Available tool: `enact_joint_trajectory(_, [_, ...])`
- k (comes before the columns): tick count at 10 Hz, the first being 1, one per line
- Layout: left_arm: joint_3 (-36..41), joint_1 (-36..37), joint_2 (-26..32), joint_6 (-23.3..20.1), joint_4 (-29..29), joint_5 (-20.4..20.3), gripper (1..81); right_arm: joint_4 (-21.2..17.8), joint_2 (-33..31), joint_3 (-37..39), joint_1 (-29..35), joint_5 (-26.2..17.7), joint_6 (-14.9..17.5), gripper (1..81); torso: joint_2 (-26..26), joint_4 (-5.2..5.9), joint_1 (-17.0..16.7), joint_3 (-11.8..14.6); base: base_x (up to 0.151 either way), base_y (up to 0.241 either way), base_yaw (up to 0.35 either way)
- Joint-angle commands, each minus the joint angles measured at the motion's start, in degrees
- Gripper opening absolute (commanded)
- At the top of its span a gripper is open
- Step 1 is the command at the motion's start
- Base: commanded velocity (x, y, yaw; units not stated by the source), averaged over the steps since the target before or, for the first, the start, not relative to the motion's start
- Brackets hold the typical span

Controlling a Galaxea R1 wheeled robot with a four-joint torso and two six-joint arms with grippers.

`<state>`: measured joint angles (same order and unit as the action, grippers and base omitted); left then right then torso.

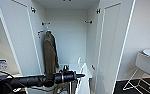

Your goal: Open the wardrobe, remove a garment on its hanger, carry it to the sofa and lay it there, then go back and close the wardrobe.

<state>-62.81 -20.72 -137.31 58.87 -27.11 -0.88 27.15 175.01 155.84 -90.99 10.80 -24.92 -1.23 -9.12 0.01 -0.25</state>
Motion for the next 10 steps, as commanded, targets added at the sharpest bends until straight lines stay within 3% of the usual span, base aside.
enact_joint_trajectory(1, [1.46, 9.16, 0.02, -0.68, -1.45, -3.25, 1.0, -0.43, -0.07, -0.20, 2.43, -1.92, -0.04, 81.1, 0.00, 0.00, 0.00, 0.00, 0.000, 0.000, 0.000])
enact_joint_trajectory(10, [1.46, 8.55, -0.51, -0.16, -1.54, -2.82, 1.0, -0.87, -0.25, -0.03, 2.08, -1.92, 0.13, 81.1, 0.00, 0.02, 0.00, 0.00, 0.000, 0.000, -0.325])
